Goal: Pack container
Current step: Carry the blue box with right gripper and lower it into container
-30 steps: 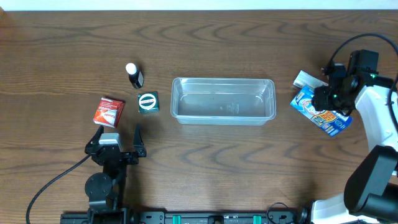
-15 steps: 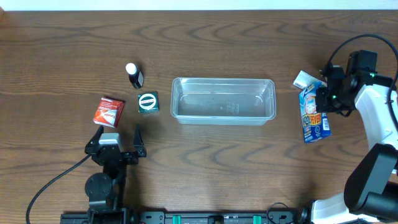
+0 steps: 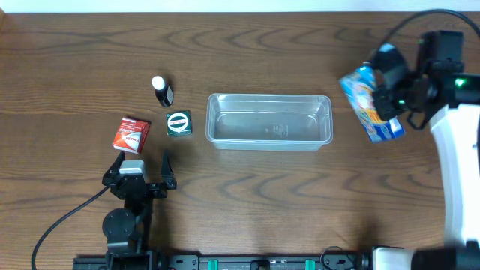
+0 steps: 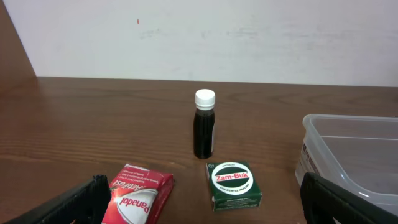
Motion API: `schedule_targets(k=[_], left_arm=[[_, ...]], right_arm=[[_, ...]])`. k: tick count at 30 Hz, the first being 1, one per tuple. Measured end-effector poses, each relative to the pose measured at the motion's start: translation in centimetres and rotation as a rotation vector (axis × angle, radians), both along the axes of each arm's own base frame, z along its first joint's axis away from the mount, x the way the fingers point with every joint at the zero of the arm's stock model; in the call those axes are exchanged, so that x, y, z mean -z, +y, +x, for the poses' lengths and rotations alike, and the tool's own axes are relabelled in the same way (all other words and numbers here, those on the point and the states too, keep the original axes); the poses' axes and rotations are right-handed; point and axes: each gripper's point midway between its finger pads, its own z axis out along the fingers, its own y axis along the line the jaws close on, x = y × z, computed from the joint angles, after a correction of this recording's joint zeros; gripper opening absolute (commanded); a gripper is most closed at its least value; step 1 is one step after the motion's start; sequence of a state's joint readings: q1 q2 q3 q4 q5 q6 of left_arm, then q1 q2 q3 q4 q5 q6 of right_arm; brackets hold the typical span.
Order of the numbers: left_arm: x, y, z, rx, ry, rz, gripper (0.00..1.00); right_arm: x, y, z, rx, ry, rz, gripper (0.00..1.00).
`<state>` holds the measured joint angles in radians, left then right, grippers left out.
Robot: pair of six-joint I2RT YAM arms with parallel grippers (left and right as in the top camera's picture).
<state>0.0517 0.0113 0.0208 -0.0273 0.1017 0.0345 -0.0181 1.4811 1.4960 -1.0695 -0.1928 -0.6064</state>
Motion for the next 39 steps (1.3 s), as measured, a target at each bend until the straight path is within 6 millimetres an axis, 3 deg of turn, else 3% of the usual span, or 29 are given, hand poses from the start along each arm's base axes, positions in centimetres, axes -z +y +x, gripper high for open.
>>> schedule_targets(k=[5,11,16,27,39], left_arm=[[0.0,0.0,0.0,0.000,0.000,0.000,0.98],[0.0,0.0,0.0,0.000,0.000,0.000,0.98],[0.0,0.0,0.0,0.000,0.000,0.000,0.98],[0.0,0.0,0.0,0.000,0.000,0.000,0.98],[0.0,0.0,0.0,0.000,0.000,0.000,0.98]], right_arm=[[-3.8,8.7,-2.5,-0.479,-0.192,-0.116,0.01],[-3.8,14.9,-4.2,-0.765,-0.271,-0.217,0.01],[-1.9,16.4,-4.2,-0.832,-0.231,-0.263,0.01],[4.3,16.7,-2.0,-0.839,-0.068,-0.320,0.01],[6.7,17.4,-0.3,-0.857,-0.063,-0.344,0.01]])
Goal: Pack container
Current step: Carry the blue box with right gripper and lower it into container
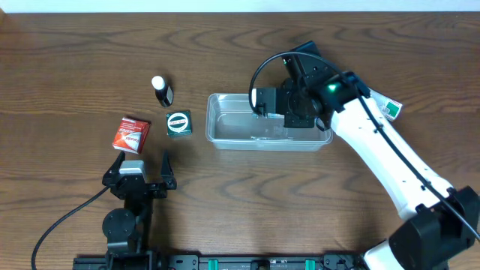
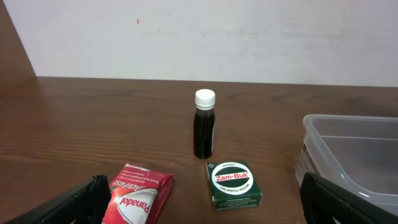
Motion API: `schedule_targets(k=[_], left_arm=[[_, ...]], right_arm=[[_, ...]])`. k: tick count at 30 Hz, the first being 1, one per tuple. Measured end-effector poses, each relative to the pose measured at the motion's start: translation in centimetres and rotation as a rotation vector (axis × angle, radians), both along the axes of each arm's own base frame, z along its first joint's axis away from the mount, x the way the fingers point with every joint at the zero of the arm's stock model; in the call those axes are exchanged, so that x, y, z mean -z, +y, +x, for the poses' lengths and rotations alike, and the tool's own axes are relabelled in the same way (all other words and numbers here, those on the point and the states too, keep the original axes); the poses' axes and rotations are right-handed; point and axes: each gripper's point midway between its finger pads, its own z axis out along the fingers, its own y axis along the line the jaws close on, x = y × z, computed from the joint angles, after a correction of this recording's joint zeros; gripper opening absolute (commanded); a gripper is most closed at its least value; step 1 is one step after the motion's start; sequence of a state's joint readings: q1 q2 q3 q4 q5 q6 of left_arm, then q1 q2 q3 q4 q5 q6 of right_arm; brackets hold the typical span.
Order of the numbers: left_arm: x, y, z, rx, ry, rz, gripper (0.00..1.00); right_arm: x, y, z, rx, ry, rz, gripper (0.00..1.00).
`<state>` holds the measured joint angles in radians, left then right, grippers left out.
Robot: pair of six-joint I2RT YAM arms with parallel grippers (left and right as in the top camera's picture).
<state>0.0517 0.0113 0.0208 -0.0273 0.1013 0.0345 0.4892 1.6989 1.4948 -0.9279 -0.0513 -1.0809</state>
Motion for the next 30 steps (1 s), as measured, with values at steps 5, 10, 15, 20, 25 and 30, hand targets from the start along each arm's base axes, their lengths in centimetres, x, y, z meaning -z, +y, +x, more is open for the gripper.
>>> schedule_targets(k=[5,10,15,20,25,30], left_arm=[[0.0,0.0,0.0,0.000,0.000,0.000,0.98],[0.0,0.0,0.0,0.000,0.000,0.000,0.98],[0.0,0.0,0.0,0.000,0.000,0.000,0.98],[0.0,0.0,0.0,0.000,0.000,0.000,0.98],[0.0,0.0,0.0,0.000,0.000,0.000,0.98],[0.0,0.0,0.0,0.000,0.000,0.000,0.98]], right_arm=[[1.6,0.1,0.2,-0.022,0.025,-0.025,0.01],[3.0,0.3,0.6,-0.036,0.037,-0.039,0.01],[3.8,0.4,0.9,-0.041,0.044,-0.046,0.01],[5.0,0.0,1.3,-0.033,0.068,-0.058,0.01],[6.0,-0.6,1.5,-0.019,0.091,-0.071,0.01],[6.1,-1.0,1.7,-0.009,0.092,-0.068,0.01]])
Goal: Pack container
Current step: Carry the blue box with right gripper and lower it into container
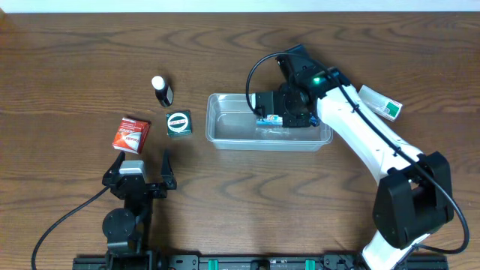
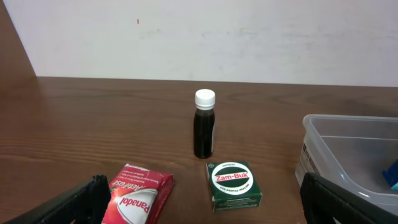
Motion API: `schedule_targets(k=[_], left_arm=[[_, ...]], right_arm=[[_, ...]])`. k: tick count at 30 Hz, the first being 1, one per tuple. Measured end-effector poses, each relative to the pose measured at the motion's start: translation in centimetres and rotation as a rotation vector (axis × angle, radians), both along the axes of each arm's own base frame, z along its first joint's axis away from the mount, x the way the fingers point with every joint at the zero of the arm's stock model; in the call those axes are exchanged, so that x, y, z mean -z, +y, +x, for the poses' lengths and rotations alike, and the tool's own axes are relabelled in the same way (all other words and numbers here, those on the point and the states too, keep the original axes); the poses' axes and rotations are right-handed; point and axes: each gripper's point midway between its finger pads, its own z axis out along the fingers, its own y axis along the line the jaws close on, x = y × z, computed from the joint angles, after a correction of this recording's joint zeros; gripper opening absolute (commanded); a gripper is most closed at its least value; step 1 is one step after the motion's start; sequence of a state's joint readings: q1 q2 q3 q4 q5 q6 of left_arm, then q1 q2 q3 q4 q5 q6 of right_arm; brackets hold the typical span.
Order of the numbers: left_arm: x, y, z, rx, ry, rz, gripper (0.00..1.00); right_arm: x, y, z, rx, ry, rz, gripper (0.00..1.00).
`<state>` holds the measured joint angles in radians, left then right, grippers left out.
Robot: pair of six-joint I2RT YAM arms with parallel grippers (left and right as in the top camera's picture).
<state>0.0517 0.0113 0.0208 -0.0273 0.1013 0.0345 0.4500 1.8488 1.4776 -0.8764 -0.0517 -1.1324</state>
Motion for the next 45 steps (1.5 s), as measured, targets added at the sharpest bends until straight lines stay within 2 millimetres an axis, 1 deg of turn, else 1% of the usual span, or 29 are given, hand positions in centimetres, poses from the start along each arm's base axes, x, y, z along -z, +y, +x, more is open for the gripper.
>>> schedule_targets(k=[4,5,6,7,8,9,11,13,15,23,27,32,34,37,39,40,41,43,45], left_arm=[[0.0,0.0,0.0,0.000,0.000,0.000,0.98],[0.0,0.0,0.0,0.000,0.000,0.000,0.98],[0.0,0.0,0.0,0.000,0.000,0.000,0.98],[0.0,0.0,0.0,0.000,0.000,0.000,0.98],[0.0,0.0,0.0,0.000,0.000,0.000,0.98],[0.0,0.0,0.0,0.000,0.000,0.000,0.98],[0.0,0.0,0.0,0.000,0.000,0.000,0.98],[0.0,0.0,0.0,0.000,0.000,0.000,0.98],[0.0,0.0,0.0,0.000,0.000,0.000,0.98],[0.0,0.0,0.0,0.000,0.000,0.000,0.98],[0.0,0.0,0.0,0.000,0.000,0.000,0.98],[0.0,0.0,0.0,0.000,0.000,0.000,0.98],[0.0,0.0,0.0,0.000,0.000,0.000,0.98],[0.0,0.0,0.0,0.000,0.000,0.000,0.98],[0.0,0.0,0.0,0.000,0.000,0.000,0.98],[0.0,0.0,0.0,0.000,0.000,0.000,0.98],[0.0,0.0,0.0,0.000,0.000,0.000,0.98],[0.0,0.0,0.0,0.000,0.000,0.000,0.98],[0.0,0.0,0.0,0.000,0.000,0.000,0.98]], right_arm=[[0.0,-0.6,0.3,0.017,0.000,0.000,0.01],[0.0,-0.7,0.3,0.018,0.000,0.001,0.06],[0.0,-0.7,0.4,0.020,0.000,0.001,0.13],[0.0,-0.8,0.4,0.022,0.001,0.001,0.18],[0.0,-0.8,0.4,0.022,0.001,0.000,0.32],[0.0,-0.8,0.4,0.020,-0.001,0.000,0.40],[0.0,-0.7,0.4,0.020,-0.002,0.002,0.47],[0.0,-0.7,0.4,0.017,-0.001,0.001,0.51],[0.0,-0.8,0.3,0.018,0.003,-0.001,0.51],[0.3,-1.2,-0.6,0.017,0.041,-0.018,0.40],[0.5,-1.3,-1.1,0.023,0.063,-0.024,0.39],[0.8,-1.6,-2.6,0.033,0.122,-0.047,0.33],[0.9,-1.7,-3.2,0.031,0.141,-0.056,0.33],[1.0,-1.6,-4.0,0.034,0.168,-0.067,0.38],[0.8,-1.3,-4.1,0.035,0.164,-0.063,0.43],[0.5,-1.1,-4.2,0.032,0.156,-0.058,0.51],[0.2,-0.9,-4.2,0.030,0.146,-0.052,0.55],[-1.0,-0.5,-4.0,0.034,0.108,-0.029,0.60],[-2.5,-0.3,-3.7,0.046,0.062,0.001,0.69]])
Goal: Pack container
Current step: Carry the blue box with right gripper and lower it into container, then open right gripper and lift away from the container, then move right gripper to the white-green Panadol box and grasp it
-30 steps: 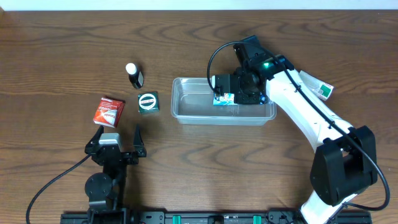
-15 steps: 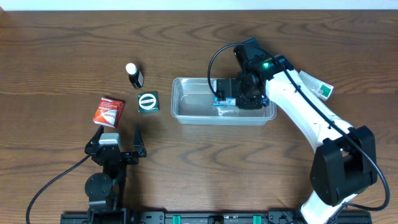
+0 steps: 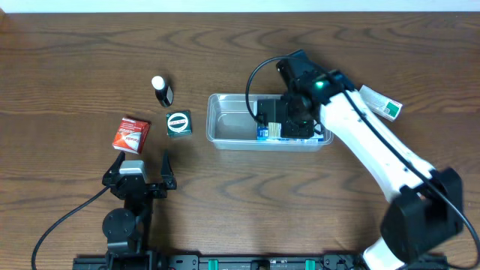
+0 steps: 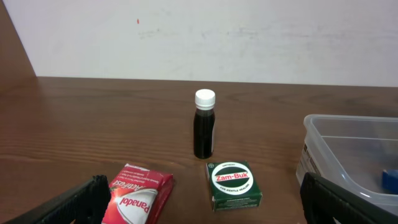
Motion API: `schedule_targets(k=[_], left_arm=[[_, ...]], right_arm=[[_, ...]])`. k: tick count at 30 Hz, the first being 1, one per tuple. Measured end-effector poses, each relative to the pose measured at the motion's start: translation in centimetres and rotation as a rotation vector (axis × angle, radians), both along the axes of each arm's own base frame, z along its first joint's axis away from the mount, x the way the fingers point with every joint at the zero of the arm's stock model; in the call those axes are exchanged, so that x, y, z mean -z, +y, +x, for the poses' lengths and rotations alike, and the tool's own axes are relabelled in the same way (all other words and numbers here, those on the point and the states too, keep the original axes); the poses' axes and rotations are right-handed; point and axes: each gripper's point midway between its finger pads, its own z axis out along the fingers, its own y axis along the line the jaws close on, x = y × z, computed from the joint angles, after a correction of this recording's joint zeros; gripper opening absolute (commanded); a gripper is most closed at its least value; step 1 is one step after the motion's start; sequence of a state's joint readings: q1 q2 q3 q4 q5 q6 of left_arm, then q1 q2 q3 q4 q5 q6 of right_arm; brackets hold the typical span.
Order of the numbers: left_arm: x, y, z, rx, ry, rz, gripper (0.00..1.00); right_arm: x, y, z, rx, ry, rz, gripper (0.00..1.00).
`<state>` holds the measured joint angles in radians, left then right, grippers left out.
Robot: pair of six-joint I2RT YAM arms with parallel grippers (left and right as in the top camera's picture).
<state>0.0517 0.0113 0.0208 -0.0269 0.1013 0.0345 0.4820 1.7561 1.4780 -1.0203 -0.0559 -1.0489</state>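
The clear plastic container (image 3: 225, 120) stands mid-table; its corner shows in the left wrist view (image 4: 348, 143). My right gripper (image 3: 279, 124) reaches down into it, over a blue packet (image 3: 264, 134) lying along the near wall; the wrist hides its fingers. A slice of that packet (image 4: 389, 180) shows through the container wall. My left gripper (image 3: 142, 161) rests open near the table's front left, its fingers (image 4: 74, 202) wide apart with nothing between them. In front of it are a red Panadol box (image 4: 137, 194), a green Zam-Buk box (image 4: 234, 183) and a dark bottle with a white cap (image 4: 204, 124).
A white and green box (image 3: 379, 102) lies right of the container, beside the right arm. The right arm stretches from the front right corner across to the container. A pale wall rises behind the table's far edge.
My right gripper has shifted slightly toward the container's near wall, and the blue packet now lies lower along that wall. The left gripper and the items on the left have not moved.
My right gripper first held the blue packet in the air at the far right. Then it was over the container, uncovering a white and green box on the right. Later the packet was inside the container, and now it lies by the near wall.
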Motion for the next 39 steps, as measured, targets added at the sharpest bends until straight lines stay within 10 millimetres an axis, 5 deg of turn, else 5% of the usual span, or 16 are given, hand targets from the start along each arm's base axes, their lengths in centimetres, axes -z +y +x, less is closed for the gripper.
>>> schedule_targets(k=[3,10,15,20,23,27,31,35,39], left_arm=[[0.0,0.0,0.0,0.000,0.000,0.000,0.98],[0.0,0.0,0.0,0.000,0.000,0.000,0.98],[0.0,0.0,0.0,0.000,0.000,0.000,0.98],[0.0,0.0,0.0,0.000,0.000,0.000,0.98],[0.0,0.0,0.0,0.000,0.000,0.000,0.98],[0.0,0.0,0.0,0.000,0.000,0.000,0.98],[0.0,0.0,0.0,0.000,0.000,0.000,0.98],[0.0,0.0,0.0,0.000,0.000,0.000,0.98],[0.0,0.0,0.0,0.000,0.000,0.000,0.98]], right_arm=[[-2.8,0.2,0.3,0.025,-0.078,0.052,0.99],[-7.9,2.2,-1.7,0.094,-0.084,0.284,0.99],[-9.1,3.8,-3.1,0.102,-0.012,0.405,0.99],[-10.2,3.3,-0.2,0.264,-0.072,0.465,0.99],[-10.9,-0.2,3.5,0.521,-0.157,0.482,0.99],[-11.3,-7.8,7.2,0.932,-0.222,0.522,0.98],[-11.5,-16.6,8.8,1.348,-0.262,0.591,0.99],[-11.9,-22.0,9.2,1.553,-0.298,0.660,0.99],[-11.4,-25.0,9.1,1.670,-0.303,0.677,0.98]])
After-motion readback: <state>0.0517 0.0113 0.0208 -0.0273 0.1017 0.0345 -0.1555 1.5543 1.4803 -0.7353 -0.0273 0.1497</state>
